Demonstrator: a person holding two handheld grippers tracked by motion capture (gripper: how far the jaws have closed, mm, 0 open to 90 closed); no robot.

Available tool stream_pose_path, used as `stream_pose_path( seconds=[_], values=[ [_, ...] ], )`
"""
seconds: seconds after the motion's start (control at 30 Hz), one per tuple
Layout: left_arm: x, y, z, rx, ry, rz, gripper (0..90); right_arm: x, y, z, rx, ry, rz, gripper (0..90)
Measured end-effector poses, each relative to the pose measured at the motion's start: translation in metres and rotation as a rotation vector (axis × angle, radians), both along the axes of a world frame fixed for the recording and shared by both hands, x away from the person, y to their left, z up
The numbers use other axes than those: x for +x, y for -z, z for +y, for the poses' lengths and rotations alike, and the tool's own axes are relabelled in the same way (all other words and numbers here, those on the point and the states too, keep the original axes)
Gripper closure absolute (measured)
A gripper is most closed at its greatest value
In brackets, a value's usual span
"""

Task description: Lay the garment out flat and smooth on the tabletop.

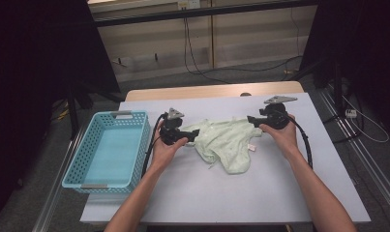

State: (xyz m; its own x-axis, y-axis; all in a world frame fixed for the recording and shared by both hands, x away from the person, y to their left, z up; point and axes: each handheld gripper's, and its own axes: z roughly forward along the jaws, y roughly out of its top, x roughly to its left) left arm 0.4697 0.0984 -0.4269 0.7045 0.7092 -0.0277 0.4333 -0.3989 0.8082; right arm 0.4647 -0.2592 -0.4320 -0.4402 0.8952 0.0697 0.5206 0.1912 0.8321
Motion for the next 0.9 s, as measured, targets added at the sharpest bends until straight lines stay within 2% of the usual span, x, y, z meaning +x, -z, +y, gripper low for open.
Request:
stream_pose_path(
  seconds=[0.07,0.2,0.3,0.33,0.37,0.47,0.53,0.6,0.7,0.77,0.87,0.9],
  values=[
    [-0.009,0.001,-0.003,-0.003,0.016,0.007,15.4,-0.007,-0.002,0.003,0.004,-0.011,-0.006,30.1],
    [-0.02,0.003,-0.006,0.029,0.02,0.039,9.3,-0.019,-0.002,0.007,-0.01,-0.029,-0.002,23.9],
    [-0.029,0.0,-0.005,0.021,0.026,0.019,9.9,-0.03,-0.003,0.009,-0.012,-0.053,0.006,18.3],
    [-0.033,-0.002,-0.004,0.002,0.029,0.025,9.2,-0.033,-0.004,0.009,-0.011,-0.06,0.009,17.5],
    [-0.035,-0.003,-0.003,0.0,0.038,0.03,7.4,-0.037,-0.005,0.01,-0.01,-0.088,0.016,17.1],
    [-0.044,-0.007,0.0,-0.015,0.092,0.003,5.0,-0.049,-0.009,0.013,-0.019,-0.114,0.006,14.1],
    [-0.049,-0.008,0.001,-0.004,0.096,-0.005,5.0,-0.057,-0.011,0.015,-0.008,-0.123,0.002,13.8],
    [-0.055,-0.008,0.003,-0.014,0.093,-0.02,5.0,-0.064,-0.012,0.016,-0.007,-0.131,-0.002,13.3],
    [-0.062,-0.01,0.005,-0.022,0.095,-0.013,5.7,-0.073,-0.013,0.02,-0.009,-0.151,-0.005,13.3],
    [-0.066,-0.012,0.008,-0.024,0.088,-0.022,8.5,-0.079,-0.014,0.022,-0.008,-0.172,-0.004,14.5],
    [-0.073,-0.016,0.014,0.0,0.09,-0.043,7.5,-0.09,-0.018,0.027,-0.019,-0.196,-0.016,14.9],
    [-0.076,-0.016,0.015,-0.005,0.092,-0.042,6.9,-0.092,-0.019,0.027,-0.016,-0.197,-0.017,15.2]
  ],
)
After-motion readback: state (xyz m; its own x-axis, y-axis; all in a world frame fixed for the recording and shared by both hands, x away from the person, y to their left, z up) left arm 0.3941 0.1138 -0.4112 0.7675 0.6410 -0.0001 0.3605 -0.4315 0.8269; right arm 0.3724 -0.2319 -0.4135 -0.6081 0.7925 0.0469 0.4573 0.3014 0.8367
